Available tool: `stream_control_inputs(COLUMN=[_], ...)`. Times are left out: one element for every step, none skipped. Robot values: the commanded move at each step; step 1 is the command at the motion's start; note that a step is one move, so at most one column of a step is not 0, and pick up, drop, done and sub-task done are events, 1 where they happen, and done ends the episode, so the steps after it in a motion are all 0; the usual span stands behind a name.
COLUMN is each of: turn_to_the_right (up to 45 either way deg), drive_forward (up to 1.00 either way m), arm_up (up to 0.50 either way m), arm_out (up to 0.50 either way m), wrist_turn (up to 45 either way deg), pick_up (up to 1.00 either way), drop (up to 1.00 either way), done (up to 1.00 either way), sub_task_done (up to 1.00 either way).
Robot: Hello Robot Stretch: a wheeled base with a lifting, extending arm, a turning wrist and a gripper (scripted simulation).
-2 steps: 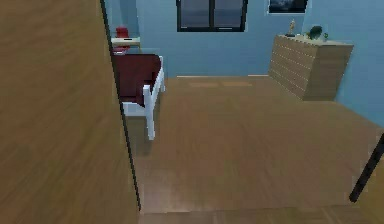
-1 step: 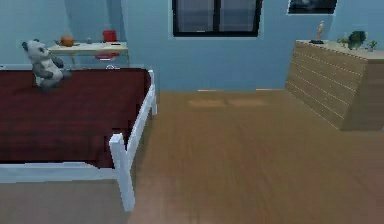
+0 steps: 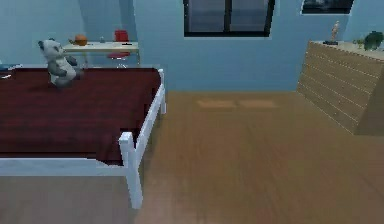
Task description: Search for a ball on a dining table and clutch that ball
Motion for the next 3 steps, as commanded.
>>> stream_control_inputs(turn_to_the_right=[45.0,45.0,3.0], drive_forward=[0.00,0.00,0.00], arm_up=[0.00,0.00,0.00], arm_out=[0.00,0.00,0.00], wrist_turn=[0.0,0.0,0.0], pick_up=[0.00,0.00,0.00], drop=[0.00,0.00,0.00], done=[0.00,0.00,0.00], sub_task_done=[0.00,0.00,0.00])
